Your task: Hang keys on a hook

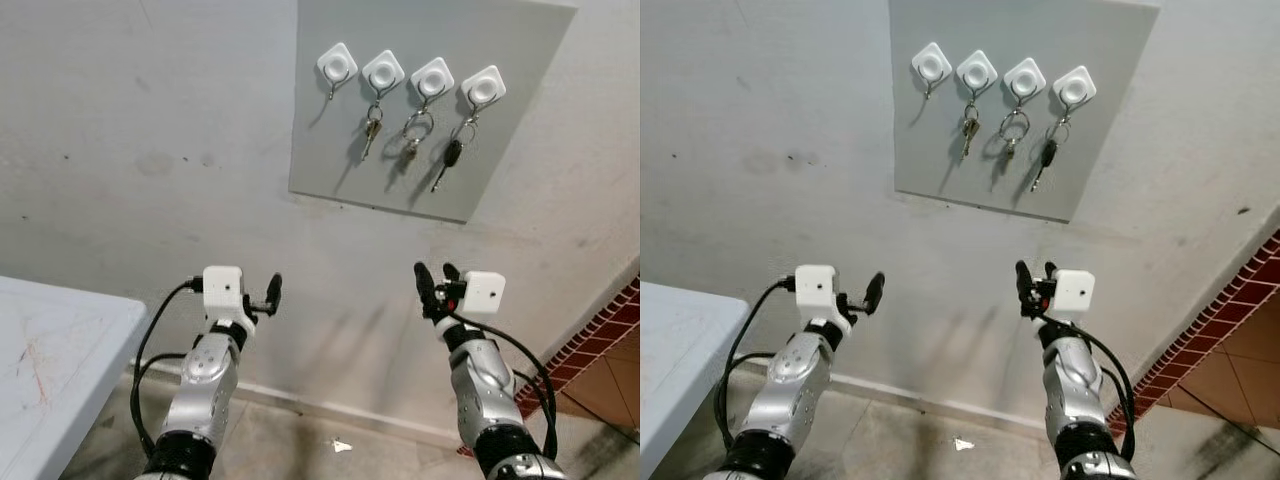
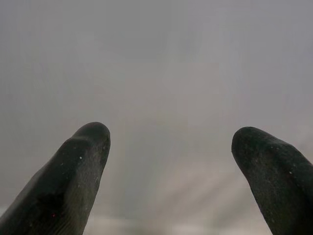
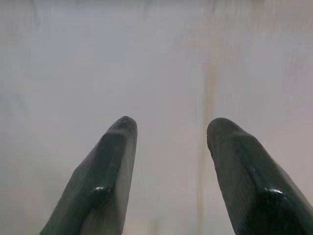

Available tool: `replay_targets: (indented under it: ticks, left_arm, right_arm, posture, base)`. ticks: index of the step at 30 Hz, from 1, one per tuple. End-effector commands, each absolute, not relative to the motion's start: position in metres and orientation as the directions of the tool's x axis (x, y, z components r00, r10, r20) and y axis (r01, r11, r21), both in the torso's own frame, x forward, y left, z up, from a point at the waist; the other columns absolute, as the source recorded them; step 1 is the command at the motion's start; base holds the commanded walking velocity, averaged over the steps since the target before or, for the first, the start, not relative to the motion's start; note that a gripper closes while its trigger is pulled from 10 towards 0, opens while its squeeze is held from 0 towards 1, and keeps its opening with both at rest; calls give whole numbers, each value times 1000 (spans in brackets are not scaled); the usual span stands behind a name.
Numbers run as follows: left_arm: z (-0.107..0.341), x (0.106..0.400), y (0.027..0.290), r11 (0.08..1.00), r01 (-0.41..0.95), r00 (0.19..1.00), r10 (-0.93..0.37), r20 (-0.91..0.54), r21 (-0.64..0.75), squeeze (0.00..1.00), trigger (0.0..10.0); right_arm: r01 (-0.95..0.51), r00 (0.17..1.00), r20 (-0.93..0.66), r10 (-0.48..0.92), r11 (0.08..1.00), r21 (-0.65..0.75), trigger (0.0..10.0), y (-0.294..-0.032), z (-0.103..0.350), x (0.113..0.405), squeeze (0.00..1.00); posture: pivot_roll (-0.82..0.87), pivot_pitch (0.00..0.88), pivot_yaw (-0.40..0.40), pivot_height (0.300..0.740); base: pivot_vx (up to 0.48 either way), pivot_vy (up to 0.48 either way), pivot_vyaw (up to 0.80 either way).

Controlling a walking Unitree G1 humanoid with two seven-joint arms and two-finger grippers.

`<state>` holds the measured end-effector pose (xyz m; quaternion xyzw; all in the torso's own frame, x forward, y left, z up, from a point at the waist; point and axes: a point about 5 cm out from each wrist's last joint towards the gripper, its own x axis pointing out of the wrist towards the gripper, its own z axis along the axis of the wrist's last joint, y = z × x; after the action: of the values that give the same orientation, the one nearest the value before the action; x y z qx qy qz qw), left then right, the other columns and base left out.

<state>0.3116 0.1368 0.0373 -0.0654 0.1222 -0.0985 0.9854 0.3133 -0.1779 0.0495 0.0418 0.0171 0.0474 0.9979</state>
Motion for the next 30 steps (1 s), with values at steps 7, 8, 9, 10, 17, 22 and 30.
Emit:
replay_targets:
  ticks: [7,8,9,10,17,22,30]
  left_arm:
    - [-16,276,148,982,110,875,-168,-455,-153,0,10000]
    - [-24,267,149,984,109,854,-167,-493,-143,0,10000]
    - [-26,266,150,984,109,850,-166,-500,-141,0,10000]
    - [-31,261,151,985,97,835,-157,-527,-139,0,10000]
    - [-58,228,157,992,37,747,-109,-656,-123,0,10000]
    - [-75,201,164,995,-8,671,-69,-738,-100,0,10000]
    - [-84,183,168,996,5,634,-69,-770,-85,0,10000]
  right_arm:
    - [-81,930,-360,80,997,12,10000,-184,-12,268,0]
    - [-79,906,-418,72,997,0,10000,-183,-23,259,0]
    - [-79,901,-428,70,997,-3,10000,-183,-25,257,0]
    - [-90,885,-459,77,996,-7,10000,-182,-30,251,0]
    - [-68,761,-646,58,998,10,10000,-181,-65,207,0]
    - [-76,667,-745,26,997,-34,10000,-187,-82,179,0]
    - [-5,585,-811,-16,1000,-23,10000,-195,-94,151,0]
  posture:
    - [-3,0,-1,740]
    - [-5,0,3,740]
    - [-5,0,3,740]
    - [-8,0,4,740]
    - [-10,0,1,740]
    - [-11,0,2,740]
    - [-20,0,13,740]
  base:
    - [0,0,0]
    - [0,0,0]
    - [0,0,0]
    - [0,0,0]
    - [0,0,0]
    - [0,0,0]
    - [0,0,0]
